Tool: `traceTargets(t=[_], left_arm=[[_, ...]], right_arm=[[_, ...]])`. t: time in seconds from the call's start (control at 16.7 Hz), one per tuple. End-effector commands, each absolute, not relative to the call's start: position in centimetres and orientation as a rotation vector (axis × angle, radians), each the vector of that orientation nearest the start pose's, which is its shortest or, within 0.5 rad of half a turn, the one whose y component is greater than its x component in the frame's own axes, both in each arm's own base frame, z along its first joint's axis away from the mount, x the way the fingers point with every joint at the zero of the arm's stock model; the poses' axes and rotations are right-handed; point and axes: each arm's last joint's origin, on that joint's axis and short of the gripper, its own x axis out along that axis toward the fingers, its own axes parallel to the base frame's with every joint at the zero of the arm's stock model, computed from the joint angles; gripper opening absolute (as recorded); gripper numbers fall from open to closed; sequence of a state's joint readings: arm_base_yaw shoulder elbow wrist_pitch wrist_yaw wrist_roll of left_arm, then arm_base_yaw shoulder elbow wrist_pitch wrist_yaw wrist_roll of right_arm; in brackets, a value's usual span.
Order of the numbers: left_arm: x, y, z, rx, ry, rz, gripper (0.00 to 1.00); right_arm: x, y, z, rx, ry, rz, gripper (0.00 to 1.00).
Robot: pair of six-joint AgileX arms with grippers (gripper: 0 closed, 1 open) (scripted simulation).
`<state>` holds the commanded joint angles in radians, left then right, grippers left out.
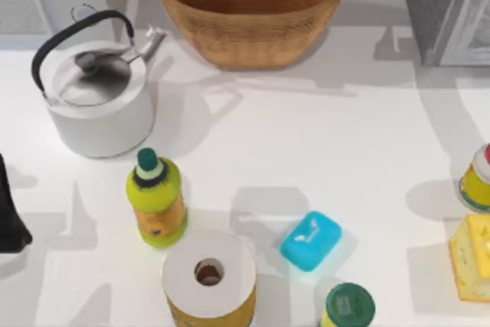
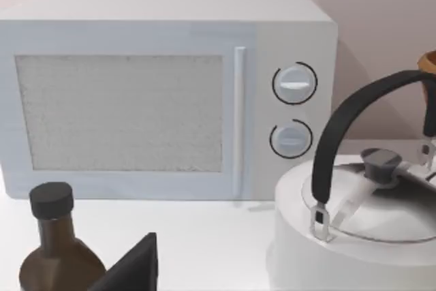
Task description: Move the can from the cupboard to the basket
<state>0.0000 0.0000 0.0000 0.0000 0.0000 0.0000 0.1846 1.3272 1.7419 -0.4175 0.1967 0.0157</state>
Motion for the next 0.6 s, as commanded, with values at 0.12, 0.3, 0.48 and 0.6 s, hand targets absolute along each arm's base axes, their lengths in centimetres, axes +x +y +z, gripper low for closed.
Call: traceTargets(t=[0.12, 0.3, 0.48, 0.6], left_arm=[[10.6, -0.1, 16.0, 0.0, 0.0, 0.0, 1.0], [10.6, -0.1, 16.0, 0.0, 0.0, 0.0, 1.0], [10.6, -0.1, 16.0, 0.0, 0.0, 0.0, 1.0], [10.6, -0.1, 16.0, 0.0, 0.0, 0.0, 1.0]], right_arm=[[25.6, 4.6, 51.0, 0.0, -0.003, -0.004, 1.0], [27.5, 5.3, 51.3, -0.003, -0.01, -0.009, 1.0], [30.7, 6.7, 51.0, -0.004, -0.007, -0.012, 1.0], [32.5, 7.5, 50.7, -0.003, -0.007, -0.013, 1.0]])
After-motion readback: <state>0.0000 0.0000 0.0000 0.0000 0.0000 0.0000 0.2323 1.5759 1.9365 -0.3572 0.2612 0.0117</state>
